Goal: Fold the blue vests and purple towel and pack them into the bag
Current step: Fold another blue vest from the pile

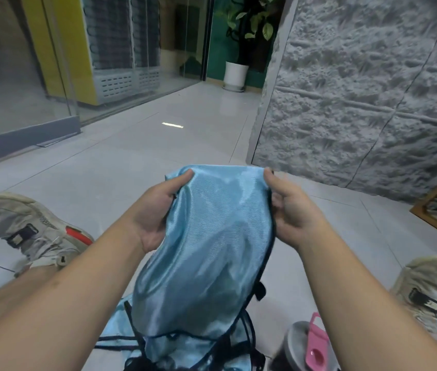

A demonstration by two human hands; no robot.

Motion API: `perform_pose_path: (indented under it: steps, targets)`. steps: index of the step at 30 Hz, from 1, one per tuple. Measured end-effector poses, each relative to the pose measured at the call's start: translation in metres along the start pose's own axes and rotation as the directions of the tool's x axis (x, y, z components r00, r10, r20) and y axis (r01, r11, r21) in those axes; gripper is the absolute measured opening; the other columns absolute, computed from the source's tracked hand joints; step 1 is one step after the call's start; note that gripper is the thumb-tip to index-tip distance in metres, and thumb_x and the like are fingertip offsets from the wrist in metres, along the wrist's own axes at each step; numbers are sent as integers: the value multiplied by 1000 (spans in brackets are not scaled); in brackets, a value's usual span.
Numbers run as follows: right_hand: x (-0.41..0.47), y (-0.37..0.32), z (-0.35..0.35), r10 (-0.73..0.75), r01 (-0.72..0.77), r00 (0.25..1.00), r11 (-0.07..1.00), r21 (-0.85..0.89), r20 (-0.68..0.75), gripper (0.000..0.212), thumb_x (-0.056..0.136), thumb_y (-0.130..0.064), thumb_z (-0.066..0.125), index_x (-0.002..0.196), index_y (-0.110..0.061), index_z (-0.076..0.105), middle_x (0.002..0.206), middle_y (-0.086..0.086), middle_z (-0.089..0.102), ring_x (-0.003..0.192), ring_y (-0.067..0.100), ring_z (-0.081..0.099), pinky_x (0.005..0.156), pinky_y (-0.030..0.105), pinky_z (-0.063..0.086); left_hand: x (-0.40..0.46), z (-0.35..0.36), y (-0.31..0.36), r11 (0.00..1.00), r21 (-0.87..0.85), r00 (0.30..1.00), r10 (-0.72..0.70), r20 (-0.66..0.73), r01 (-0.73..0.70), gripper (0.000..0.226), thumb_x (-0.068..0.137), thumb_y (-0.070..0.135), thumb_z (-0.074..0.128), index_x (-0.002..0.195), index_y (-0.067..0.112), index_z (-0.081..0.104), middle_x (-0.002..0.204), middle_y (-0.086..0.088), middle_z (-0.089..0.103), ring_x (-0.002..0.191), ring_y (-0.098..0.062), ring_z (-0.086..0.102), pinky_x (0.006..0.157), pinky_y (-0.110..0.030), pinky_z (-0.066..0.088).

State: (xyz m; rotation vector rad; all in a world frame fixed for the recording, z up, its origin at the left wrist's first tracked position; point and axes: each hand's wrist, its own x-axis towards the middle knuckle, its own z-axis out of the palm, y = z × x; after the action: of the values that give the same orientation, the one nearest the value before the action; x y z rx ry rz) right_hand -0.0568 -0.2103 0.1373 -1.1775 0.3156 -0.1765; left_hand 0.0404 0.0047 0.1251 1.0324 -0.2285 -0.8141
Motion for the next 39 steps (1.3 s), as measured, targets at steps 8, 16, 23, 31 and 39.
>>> perform_pose_path:
  steps: [8, 16, 23, 31, 39]
  targets:
    - [6, 57, -27, 28, -115, 845, 985, 130, 534, 114, 72, -62, 84, 164, -21, 29, 169, 16, 29, 156, 44, 22, 126, 64, 8, 5, -8, -1, 995, -90, 999, -49, 0, 49, 40, 95, 44, 64, 107, 9, 80, 104, -14, 76, 91, -30, 75, 84, -43, 63]
    - [10, 73, -36, 57, -131, 986, 843, 521, 156, 125, 56, -87, 80, 152, -17, 41, 126, 7, 66, 94, 19, 47, 78, 35, 35, 10, -14, -9, 971, -209, 992, -123, 1, 120, 55, 98, 47, 63, 139, 10, 65, 128, -14, 67, 117, -33, 66, 100, -48, 56]
    - [-9, 69, -20, -62, -26, 987, 847, 531, 146, 115, 44, -45, 105, 140, -30, 43, 137, 9, 66, 127, 34, 59, 104, 53, 49, 6, -22, -11, 992, -108, 990, -54, 129, 68, 42, 79, 2, 67, 121, 0, 72, 116, -23, 70, 98, -38, 72, 92, -50, 58]
    - [-9, 48, 9, -104, 97, 993, 985, -141, -47, 130, 81, 23, 70, 163, -47, -3, 132, 14, 67, 101, 30, 75, 84, 41, 62, 7, -10, -3, 980, 188, 998, -62, -30, 66, 36, 96, -13, 46, 123, 1, 66, 109, -24, 75, 94, -40, 75, 71, -47, 63]
    - [-10, 38, 10, -104, 112, 983, 993, 45, -152, 57, 86, 13, 71, 137, -3, 50, 115, 23, 71, 88, 34, 73, 79, 47, 62, 13, -26, 9, 801, 582, 976, -14, -219, 142, 34, 90, 8, 73, 123, 9, 66, 112, -14, 77, 102, -34, 75, 97, -53, 58]
